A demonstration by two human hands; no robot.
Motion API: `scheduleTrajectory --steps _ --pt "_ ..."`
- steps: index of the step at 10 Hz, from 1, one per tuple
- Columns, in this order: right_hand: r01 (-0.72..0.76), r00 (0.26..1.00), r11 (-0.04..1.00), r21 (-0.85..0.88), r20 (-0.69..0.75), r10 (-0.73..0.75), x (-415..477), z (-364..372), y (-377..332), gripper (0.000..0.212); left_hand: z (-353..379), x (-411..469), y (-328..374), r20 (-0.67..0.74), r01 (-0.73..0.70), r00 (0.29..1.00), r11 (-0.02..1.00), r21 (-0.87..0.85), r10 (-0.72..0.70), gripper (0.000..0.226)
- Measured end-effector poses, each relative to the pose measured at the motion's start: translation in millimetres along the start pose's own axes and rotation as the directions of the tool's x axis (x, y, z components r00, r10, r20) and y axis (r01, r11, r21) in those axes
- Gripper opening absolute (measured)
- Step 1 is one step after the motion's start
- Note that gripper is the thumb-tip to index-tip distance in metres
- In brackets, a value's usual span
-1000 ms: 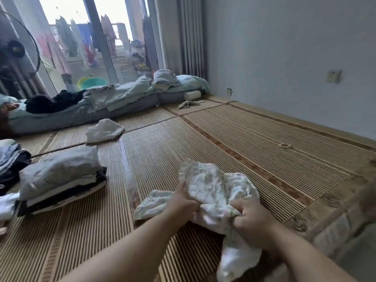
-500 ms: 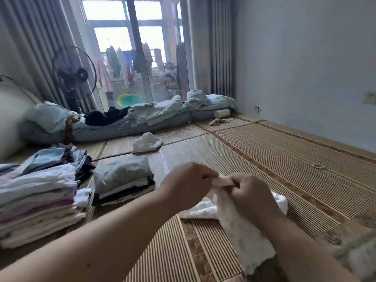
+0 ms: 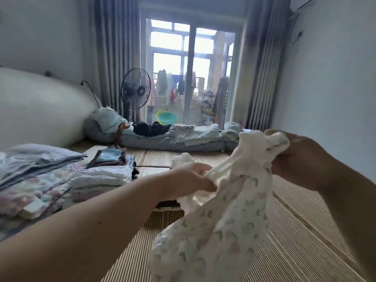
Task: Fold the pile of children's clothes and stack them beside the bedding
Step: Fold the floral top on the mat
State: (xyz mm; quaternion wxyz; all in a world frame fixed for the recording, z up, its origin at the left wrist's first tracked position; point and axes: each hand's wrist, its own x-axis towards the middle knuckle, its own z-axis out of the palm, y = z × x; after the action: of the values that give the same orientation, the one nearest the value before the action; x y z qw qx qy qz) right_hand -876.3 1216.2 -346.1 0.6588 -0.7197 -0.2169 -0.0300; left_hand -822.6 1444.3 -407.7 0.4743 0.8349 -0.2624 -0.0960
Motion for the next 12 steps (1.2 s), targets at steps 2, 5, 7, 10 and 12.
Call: scheduleTrajectory --steps 2,5,7,10,12 --pt "-0.228 0.969 0.958 -0.173 -0.133 0.207 11.0 -3.1 0.2 0.025 -50.1 -23.7 -6.6 -0.246 -0.017 0.969 1.000 -0.006 0.015 0.018" --pt "-0.042 0.998 0.873 -0.485 -0.051 0.020 24.4 107.4 52.2 0.019 -57.1 -36.0 11.3 -0.346 0.000 0.930 0.942 0.335 0.123 0.008" --pt "-0.036 0.962 0.223 -0.974 -0.094 -0.255 36.5 116.4 66.7 0.021 -84.5 -63.3 -1.7 -0.140 0.060 0.982 0.488 0.871 0.128 0.023" --pt "0.019 0.954 0.785 -0.619 -0.223 -0.199 40.9 73.6 -9.1 0.016 -137.4 -98.1 15.5 -0.435 0.205 0.896 0.952 0.227 -0.090 0.029" --pt "0.041 0.980 0.982 -0.183 -0.183 -0.075 44.4 66.9 -28.8 0.018 -126.0 -104.1 25.9 -0.381 -0.003 0.916 0.944 -0.329 -0.129 0.032"
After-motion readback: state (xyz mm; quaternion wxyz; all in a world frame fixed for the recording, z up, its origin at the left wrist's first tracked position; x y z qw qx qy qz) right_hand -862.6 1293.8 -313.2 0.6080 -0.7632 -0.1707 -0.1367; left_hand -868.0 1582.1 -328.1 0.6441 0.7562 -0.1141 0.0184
